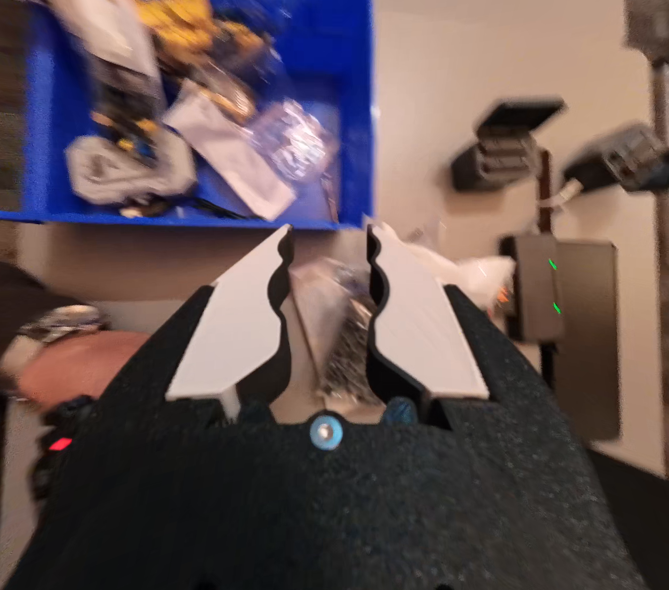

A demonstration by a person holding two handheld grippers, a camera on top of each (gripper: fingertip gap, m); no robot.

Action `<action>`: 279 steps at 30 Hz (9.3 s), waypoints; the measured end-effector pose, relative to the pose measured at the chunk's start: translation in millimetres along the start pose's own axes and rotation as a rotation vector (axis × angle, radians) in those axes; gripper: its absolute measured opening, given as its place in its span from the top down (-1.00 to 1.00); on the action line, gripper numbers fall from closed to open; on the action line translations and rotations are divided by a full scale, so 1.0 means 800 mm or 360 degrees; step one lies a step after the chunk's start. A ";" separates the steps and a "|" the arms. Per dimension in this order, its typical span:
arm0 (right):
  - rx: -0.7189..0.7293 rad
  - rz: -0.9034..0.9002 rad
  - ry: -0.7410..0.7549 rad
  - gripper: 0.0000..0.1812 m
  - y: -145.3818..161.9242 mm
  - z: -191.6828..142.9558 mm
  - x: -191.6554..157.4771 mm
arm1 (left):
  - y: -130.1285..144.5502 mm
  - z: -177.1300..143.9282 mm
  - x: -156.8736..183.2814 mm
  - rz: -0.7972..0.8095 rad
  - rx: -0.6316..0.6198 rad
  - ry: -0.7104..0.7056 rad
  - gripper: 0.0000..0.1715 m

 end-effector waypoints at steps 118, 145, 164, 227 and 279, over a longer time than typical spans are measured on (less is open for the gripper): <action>0.0156 0.0136 0.0385 1.00 0.098 -0.175 -0.066 | -0.088 -0.111 -0.024 -0.0774 0.0973 0.0652 0.89; 0.0042 -0.0579 -0.0522 0.31 -0.153 0.112 -0.061 | -0.033 -0.040 -0.047 -0.0851 0.0373 0.0224 0.89; 0.0158 -0.0680 -0.0299 1.00 -0.245 0.085 -0.040 | -0.034 -0.030 -0.026 -0.0739 0.0305 0.0268 0.89; 0.0567 0.0344 0.0422 1.00 0.103 -0.359 -0.108 | -0.088 -0.275 0.083 -0.0213 0.1778 0.1988 0.44; 0.0661 -0.0006 0.0702 1.00 0.037 -0.393 -0.151 | -0.087 -0.273 0.071 -0.0241 0.1822 0.1970 0.44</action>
Point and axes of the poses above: each gripper's, where its closed fingertips meet, z out along the fingers, y out of its underside, x = y × z across the jaws, the point moved 2 cm from there along -z, back along the fingers, and after that the axes turned 12 degrees about -z, right-handed, at the moved point
